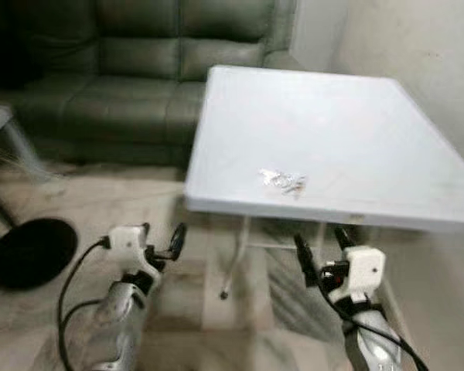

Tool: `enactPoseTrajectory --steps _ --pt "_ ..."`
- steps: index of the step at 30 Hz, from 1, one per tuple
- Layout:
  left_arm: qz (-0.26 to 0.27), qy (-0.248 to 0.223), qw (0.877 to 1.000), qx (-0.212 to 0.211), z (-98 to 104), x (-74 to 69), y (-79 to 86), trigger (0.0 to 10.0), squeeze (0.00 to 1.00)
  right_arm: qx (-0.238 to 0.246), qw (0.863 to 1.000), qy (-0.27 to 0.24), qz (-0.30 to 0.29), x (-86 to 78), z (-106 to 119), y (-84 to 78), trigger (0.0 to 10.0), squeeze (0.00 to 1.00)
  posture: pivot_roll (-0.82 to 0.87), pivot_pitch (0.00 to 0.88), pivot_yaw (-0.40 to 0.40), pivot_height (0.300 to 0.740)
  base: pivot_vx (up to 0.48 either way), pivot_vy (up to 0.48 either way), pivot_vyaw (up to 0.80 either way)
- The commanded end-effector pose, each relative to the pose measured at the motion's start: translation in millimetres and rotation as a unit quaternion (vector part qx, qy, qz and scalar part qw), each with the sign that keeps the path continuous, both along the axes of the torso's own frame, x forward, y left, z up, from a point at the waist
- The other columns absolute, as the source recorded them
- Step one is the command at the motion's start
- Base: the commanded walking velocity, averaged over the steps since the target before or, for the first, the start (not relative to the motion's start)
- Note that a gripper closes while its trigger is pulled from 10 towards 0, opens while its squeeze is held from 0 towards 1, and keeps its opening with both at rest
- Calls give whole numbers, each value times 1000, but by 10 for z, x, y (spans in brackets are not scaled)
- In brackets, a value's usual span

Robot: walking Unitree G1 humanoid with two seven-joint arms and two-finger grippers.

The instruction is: Hang keys on a hook

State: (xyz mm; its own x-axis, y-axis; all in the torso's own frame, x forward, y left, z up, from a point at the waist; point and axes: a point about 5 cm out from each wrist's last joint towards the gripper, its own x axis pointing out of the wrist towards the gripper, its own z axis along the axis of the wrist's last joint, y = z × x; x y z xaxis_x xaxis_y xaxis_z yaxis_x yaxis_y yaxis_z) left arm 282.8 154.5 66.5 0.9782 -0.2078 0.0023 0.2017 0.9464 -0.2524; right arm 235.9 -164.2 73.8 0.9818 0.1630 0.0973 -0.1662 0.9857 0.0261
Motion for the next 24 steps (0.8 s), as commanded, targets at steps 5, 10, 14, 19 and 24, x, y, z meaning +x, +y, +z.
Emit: enactPoseTrajectory --steps 5,10,14,19,24 --pt "-14 7 1000 -7 -30 -24 -96 10000 0 -2 1000 3 -7 -5 -3 -64 10000 0 -41 0 -55 740 437 0 0" --pt "-14 8 1000 -8 -34 -29 -101 10000 0 -1 1000 2 -5 -7 -5 -55 10000 0 -41 0 -54 740 435 0 0" --pt "-14 8 1000 -6 -32 -31 -116 10000 0 -1 1000 2 -3 -5 -7 -54 10000 0 -41 0 -54 740 429 0 0" --pt "-7 6 1000 15 -27 -33 -128 10000 0 1 1000 4 -1 2 -8 -52 10000 0 -38 0 -57 740 107 0 0" --pt "-7 9 1000 21 -34 -39 -145 10000 0 9 1000 17 4 27 -23 -37 10000 0 -37 0 -59 740 0 0 0"
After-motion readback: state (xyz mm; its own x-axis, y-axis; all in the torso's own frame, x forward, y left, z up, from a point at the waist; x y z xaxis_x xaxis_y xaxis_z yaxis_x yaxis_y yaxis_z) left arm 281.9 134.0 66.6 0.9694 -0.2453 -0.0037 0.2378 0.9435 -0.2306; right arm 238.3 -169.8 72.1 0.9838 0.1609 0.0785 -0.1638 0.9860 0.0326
